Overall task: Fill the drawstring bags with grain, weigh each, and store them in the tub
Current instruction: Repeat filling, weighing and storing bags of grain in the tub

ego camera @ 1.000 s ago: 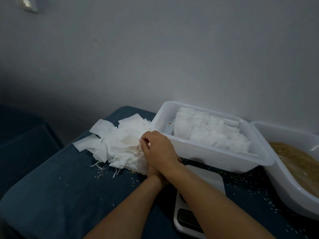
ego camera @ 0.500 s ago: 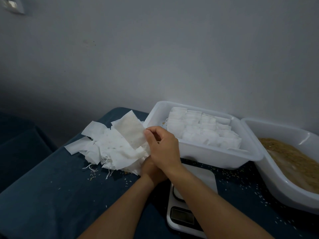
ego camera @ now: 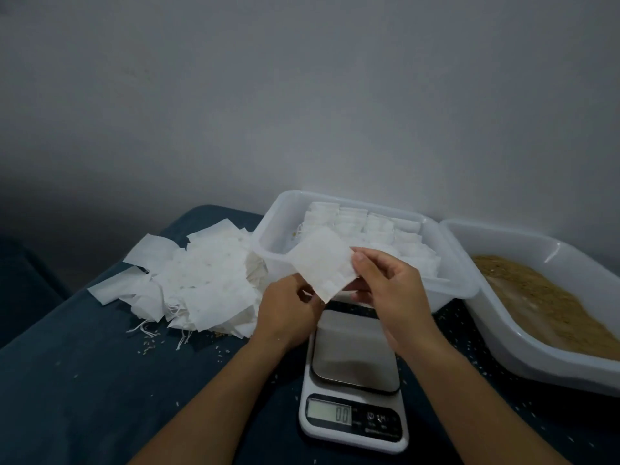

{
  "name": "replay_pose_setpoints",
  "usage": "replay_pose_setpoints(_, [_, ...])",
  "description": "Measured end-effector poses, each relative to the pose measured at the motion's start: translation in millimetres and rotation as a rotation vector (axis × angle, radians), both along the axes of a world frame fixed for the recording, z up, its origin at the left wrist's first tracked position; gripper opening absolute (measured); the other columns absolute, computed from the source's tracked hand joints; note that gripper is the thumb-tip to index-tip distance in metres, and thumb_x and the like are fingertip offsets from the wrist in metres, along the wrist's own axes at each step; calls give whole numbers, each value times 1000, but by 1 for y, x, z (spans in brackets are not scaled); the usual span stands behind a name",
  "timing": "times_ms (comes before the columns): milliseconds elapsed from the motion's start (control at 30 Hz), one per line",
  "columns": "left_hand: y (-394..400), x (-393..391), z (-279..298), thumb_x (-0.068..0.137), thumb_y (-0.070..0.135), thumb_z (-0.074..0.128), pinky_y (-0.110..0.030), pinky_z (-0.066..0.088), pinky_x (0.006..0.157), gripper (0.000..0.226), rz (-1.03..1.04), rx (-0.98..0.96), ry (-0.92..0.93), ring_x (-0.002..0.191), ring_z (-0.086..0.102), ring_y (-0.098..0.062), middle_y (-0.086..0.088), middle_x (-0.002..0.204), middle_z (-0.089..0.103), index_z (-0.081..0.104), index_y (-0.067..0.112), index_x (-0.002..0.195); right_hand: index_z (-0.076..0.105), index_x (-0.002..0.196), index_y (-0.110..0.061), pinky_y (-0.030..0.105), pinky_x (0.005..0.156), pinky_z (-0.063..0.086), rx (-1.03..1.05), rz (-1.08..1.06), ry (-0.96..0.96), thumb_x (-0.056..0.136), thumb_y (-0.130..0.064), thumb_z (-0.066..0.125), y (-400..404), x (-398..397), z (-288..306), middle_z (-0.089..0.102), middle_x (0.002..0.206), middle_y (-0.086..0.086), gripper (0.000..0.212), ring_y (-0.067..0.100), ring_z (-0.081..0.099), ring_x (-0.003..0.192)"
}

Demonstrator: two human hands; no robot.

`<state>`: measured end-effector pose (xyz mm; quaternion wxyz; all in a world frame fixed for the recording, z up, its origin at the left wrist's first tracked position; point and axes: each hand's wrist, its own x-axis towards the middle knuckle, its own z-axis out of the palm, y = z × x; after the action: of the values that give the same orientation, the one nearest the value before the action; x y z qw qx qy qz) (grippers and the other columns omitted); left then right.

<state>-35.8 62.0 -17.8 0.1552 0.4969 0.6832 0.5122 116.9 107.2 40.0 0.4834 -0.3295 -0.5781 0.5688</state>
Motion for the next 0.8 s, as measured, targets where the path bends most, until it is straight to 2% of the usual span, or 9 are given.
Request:
replay_pose_setpoints(100, [2, 6, -1, 95, 27, 64, -19, 42, 58, 23, -27, 225, -90, 59, 55, -2, 8, 67, 67, 66, 26, 73, 80, 107, -22, 23, 59, 58, -6, -73, -59, 100, -18, 70, 5, 29, -10, 82, 97, 3, 13, 21, 78, 80])
replay_pose_setpoints(167, [0, 9, 0, 96, 34, 57, -17, 44, 58, 16, -37, 341, -186, 64, 59, -5, 9, 75, 68, 66, 33, 83, 81, 104, -24, 22, 57, 57, 4, -137, -90, 99, -17, 71, 8, 45, -17, 82, 94, 0, 13, 15, 77, 75])
replay_pose_setpoints(233, [-6, 9, 3, 96, 41, 55, -22, 48, 59, 10, -41, 456, -122, 69, 61, -14, 7, 80, 65, 64, 35, 94, 81, 101, -25, 22, 56, 57, 21, -190, -113, 98, -16, 72, 10, 57, -24, 81, 89, -1, 14, 13, 76, 71])
replay_pose_setpoints(300, [-12, 12, 5, 95, 38, 60, -23, 47, 59, 11, -112, 516, 47, 68, 59, -17, 9, 79, 61, 62, 28, 98, 81, 103, -24, 23, 56, 58, 36, -214, -163, 98, -16, 71, 10, 67, -30, 81, 84, -1, 14, 14, 75, 68])
replay_pose_setpoints(400, [-16, 30, 5, 91, 41, 73, -18, 46, 65, 23, -312, 503, 301, 79, 61, -10, 13, 92, 61, 65, 25, 105, 80, 109, -22, 24, 57, 59, 86, -191, -230, 99, -18, 71, 7, 74, -38, 81, 83, -3, 14, 15, 77, 69])
replay_pose_setpoints(500, [-11, 46, 2, 89, 45, 78, -23, 50, 77, 30, -417, 451, 483, 97, 61, -7, 15, 104, 62, 69, 27, 112, 79, 110, -23, 21, 55, 57, 105, -186, -224, 99, -19, 71, 5, 75, -38, 79, 78, -2, 14, 13, 75, 65])
replay_pose_setpoints(567, [-9, 51, 1, 89, 40, 81, -27, 52, 83, 28, -448, 419, 491, 100, 61, -6, 15, 106, 63, 71, 26, 111, 78, 111, -22, 22, 56, 58, 86, -183, -202, 100, -18, 70, 5, 75, -38, 79, 78, -1, 14, 14, 75, 64])
replay_pose_setpoints(633, [-10, 52, 0, 89, 31, 82, -30, 53, 82, 22, -438, 414, 470, 98, 63, -7, 14, 104, 65, 72, 24, 108, 77, 112, -21, 25, 58, 60, 63, -167, -174, 100, -17, 70, 5, 73, -39, 80, 81, 0, 15, 17, 77, 68])
replay_pose_setpoints(800, [-12, 53, -3, 93, 18, 79, -26, 56, 79, 13, -405, 418, 348, 94, 69, -9, 16, 100, 70, 76, 20, 105, 76, 116, -20, 26, 62, 63, 71, -143, -175, 100, -20, 71, 3, 70, -43, 81, 86, -1, 17, 18, 79, 74])
